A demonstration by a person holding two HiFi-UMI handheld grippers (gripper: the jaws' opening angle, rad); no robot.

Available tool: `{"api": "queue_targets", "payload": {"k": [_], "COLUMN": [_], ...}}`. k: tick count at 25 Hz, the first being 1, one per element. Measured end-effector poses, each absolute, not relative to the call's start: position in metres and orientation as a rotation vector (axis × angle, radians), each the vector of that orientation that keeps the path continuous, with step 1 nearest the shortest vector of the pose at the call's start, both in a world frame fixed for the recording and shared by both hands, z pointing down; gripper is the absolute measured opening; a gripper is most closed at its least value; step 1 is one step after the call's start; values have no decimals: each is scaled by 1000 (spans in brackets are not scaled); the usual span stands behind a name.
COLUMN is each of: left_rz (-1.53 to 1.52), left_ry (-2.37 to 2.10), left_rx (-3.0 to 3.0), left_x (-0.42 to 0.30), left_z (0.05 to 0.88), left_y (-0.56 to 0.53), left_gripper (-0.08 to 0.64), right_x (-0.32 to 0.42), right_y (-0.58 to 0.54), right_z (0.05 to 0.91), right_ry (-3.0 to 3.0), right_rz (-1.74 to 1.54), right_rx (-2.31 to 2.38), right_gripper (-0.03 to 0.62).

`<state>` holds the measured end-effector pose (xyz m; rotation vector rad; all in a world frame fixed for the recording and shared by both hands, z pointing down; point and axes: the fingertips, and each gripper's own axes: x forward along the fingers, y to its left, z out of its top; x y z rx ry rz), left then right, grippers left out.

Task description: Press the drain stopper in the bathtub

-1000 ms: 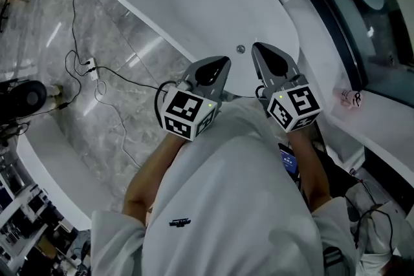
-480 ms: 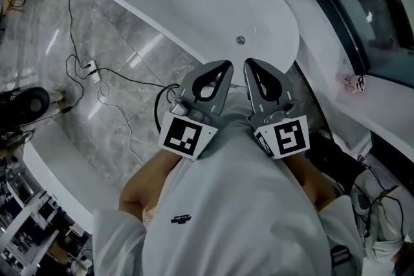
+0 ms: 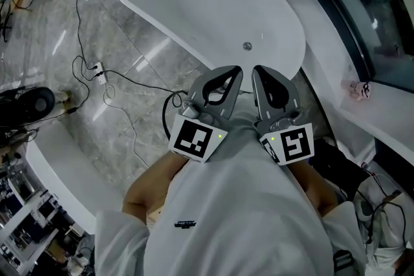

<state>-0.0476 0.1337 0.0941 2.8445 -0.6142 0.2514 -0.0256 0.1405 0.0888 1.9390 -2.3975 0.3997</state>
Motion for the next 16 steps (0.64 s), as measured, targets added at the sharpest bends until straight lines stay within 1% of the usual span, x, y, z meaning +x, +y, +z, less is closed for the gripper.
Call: {"api": "queue_targets", "payload": {"k": [16], "left_rz": [211], "left_ry": [-573], "left_rx": [2793], "left_x": [-66], "left_z": [92], "left_y": [142], "left_gripper": [2], "right_x": [-37], "right_y": [157], "right_z": [91], "right_ry": [-2349], "right_rz": [432], "right_rx": [1987], "right_gripper": [2]}}
